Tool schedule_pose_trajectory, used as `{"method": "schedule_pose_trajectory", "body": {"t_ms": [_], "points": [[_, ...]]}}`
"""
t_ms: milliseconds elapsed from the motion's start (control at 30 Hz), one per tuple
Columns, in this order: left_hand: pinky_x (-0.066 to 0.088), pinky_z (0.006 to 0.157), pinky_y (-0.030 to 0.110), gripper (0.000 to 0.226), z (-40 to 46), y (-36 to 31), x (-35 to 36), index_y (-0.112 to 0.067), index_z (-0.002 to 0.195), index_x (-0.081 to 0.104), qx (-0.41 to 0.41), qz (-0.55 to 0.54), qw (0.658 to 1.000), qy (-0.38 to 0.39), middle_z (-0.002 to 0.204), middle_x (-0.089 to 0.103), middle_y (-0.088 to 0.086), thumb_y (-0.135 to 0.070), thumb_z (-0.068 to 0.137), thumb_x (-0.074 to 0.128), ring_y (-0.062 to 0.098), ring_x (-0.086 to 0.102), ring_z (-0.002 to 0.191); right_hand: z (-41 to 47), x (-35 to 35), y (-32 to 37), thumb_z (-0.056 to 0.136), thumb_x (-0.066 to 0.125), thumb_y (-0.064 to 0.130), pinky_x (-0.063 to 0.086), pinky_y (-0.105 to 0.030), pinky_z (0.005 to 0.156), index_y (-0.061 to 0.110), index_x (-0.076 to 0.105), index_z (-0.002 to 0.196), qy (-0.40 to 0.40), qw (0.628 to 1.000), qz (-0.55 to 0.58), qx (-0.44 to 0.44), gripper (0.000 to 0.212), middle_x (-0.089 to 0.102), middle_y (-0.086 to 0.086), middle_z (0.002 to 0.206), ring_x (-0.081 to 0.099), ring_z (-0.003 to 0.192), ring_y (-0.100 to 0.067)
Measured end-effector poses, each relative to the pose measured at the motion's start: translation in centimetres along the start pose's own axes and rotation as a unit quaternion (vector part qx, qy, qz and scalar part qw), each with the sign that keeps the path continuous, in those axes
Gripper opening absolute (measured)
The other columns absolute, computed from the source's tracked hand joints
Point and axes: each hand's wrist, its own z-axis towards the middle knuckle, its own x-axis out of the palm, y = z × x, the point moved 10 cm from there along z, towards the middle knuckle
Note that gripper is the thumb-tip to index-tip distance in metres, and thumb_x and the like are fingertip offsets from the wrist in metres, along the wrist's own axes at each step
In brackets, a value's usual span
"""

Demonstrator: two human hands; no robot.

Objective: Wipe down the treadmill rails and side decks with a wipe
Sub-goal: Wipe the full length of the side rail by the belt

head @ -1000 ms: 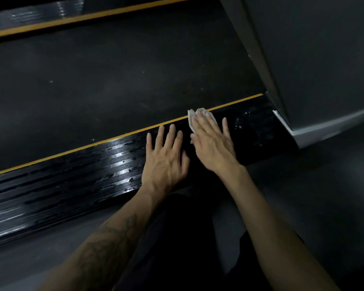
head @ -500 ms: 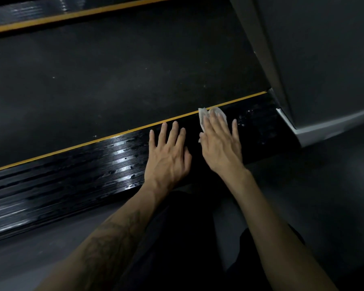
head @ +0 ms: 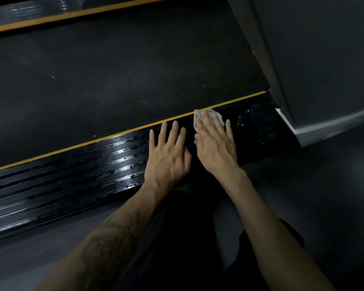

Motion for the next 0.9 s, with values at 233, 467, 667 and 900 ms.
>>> {"method": "schedule_pose_trajectory", "body": {"t_ms": [233, 467, 667, 900], "points": [[0.022, 0.122, 0.063, 0.065, -0.1, -0.1, 0.0, -0.011, 0.151, 0.049, 0.0, -0.002, 1.0, 0.002, 0.162, 0.04, 0.013, -0.04, 0.096, 0.03, 0.037, 0.029, 0.153, 1.5, -0.8, -2.5, 0.11, 0.025, 0.034, 0.001, -0.055, 0.127, 0.022, 0.017, 0.164, 0.013, 0.999, -0.01, 0.028, 0.056, 0.01, 0.0, 0.173, 0.004, 0.16, -0.021], [0.023, 0.121, 0.064, 0.064, 0.0, -0.1, 0.1, -0.011, 0.15, 0.05, 0.002, -0.005, 1.0, 0.0, 0.161, 0.041, 0.013, -0.039, 0.095, 0.032, 0.038, 0.03, 0.152, 1.0, -0.5, 0.4, 0.111, 0.026, 0.032, 0.003, -0.052, 0.127, 0.019, 0.027, 0.163, 0.021, 0.999, -0.002, -0.039, 0.053, 0.016, 0.0, 0.172, 0.01, 0.159, -0.021], [0.022, 0.121, 0.063, 0.065, 0.0, -0.2, 0.2, -0.011, 0.152, 0.048, 0.006, 0.001, 1.0, 0.002, 0.162, 0.039, 0.013, -0.041, 0.096, 0.031, 0.038, 0.029, 0.152, 0.9, -1.0, -3.5, 0.11, 0.025, 0.034, 0.002, -0.052, 0.127, 0.014, 0.019, 0.164, 0.001, 0.998, -0.019, 0.059, 0.057, 0.011, -0.006, 0.172, 0.007, 0.159, -0.022], [0.023, 0.12, 0.064, 0.063, 0.2, -0.5, 0.4, -0.014, 0.152, 0.049, 0.024, 0.007, 1.0, -0.001, 0.163, 0.039, 0.01, -0.041, 0.098, 0.032, 0.035, 0.029, 0.153, 1.5, -0.3, -0.8, 0.109, 0.026, 0.032, 0.005, -0.052, 0.127, 0.018, 0.019, 0.164, 0.001, 1.0, 0.008, 0.004, 0.057, 0.014, -0.001, 0.172, 0.008, 0.159, -0.019]]}}
